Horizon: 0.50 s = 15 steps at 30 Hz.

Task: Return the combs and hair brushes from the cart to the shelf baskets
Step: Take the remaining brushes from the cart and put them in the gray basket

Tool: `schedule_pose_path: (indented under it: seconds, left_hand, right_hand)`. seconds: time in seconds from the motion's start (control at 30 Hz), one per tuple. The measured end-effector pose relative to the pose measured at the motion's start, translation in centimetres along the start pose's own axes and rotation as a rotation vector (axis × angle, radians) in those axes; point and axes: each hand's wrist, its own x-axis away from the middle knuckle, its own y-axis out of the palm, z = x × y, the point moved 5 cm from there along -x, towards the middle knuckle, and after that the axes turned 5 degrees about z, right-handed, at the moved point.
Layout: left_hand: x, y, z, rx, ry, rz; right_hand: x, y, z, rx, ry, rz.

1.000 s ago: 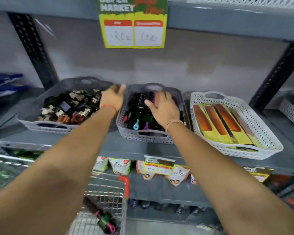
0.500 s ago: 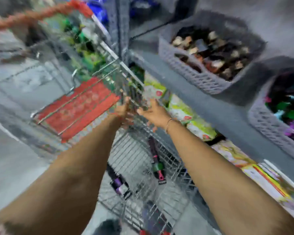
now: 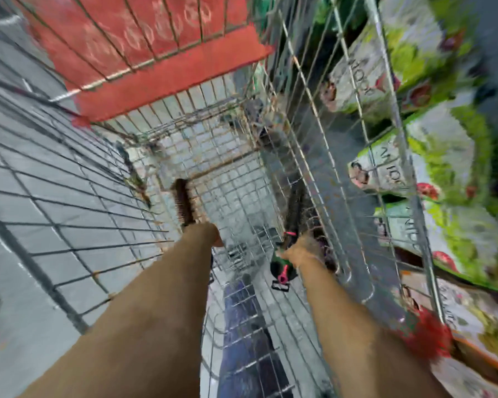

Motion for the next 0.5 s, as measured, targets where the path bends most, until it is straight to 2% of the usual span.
schedule_pose_path:
  seconds: [0.07,0.2,0.33,0.43,0.5]
  left_hand:
    - [-2.0,1.9,-1.4,-0.014,-0.019,0.033]
    - [-3.4,2.1,-3.2,-0.125,-0.041,0.172]
    - [-3.0,1.1,-3.2,-0.117,-0.116,0.087]
    - [-2.3,0.1,-1.7,-0.052,-0.155,-0.155]
    - [-0.1,-1.7,-0.1,-0.110,-0.151,-0.309]
  right_hand:
    - [-0.3,0.3,0.4,-0.016,0.003,0.039]
    - [-0.5,-0.3,0.7,-0.085,-0.008,-0.014]
    - [0.6,-0.7,-0.1,-0.063,-0.121,-0.103]
    - [2.2,-0.7,-1.4,0.017,-0.276,-0.092]
    - [3.7,-1.3,-2.6,0.038,-0.363,0.001]
